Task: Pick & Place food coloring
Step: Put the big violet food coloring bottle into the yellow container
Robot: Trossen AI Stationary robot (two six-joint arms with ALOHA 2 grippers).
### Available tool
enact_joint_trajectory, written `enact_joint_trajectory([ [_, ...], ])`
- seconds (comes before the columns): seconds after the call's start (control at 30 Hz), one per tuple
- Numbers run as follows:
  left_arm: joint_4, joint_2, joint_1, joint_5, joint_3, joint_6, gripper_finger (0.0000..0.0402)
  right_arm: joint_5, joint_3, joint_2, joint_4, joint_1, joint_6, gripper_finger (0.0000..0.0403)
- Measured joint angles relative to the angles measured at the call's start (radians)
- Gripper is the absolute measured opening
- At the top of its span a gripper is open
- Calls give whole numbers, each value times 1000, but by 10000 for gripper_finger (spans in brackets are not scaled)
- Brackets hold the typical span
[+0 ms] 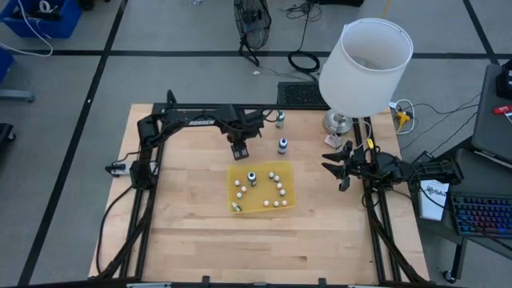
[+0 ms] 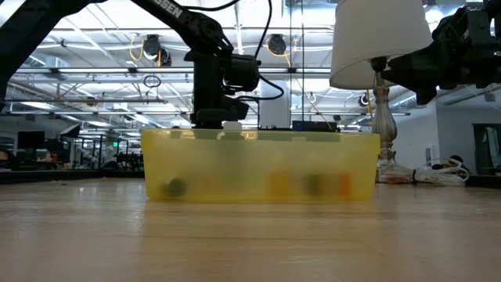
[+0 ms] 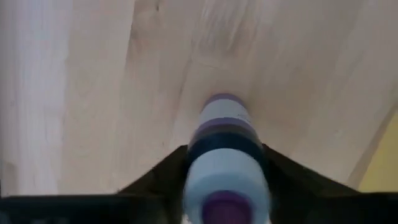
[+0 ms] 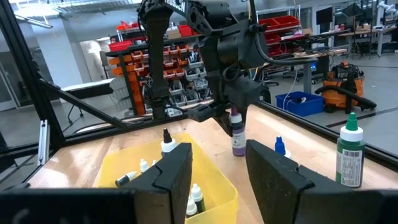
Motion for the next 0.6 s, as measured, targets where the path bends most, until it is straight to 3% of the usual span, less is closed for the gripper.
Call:
enact_joint_trajectory([
  [0.07,5,-1,-4,1,-4,17,134,0,0,0,0,0,0,141],
  [0.43,-6,-129,-88,-32,35,57,134,0,0,0,0,0,0,141],
  [0.6,-43,-254,-170,-37,36,-53,134,0,0,0,0,0,0,141],
])
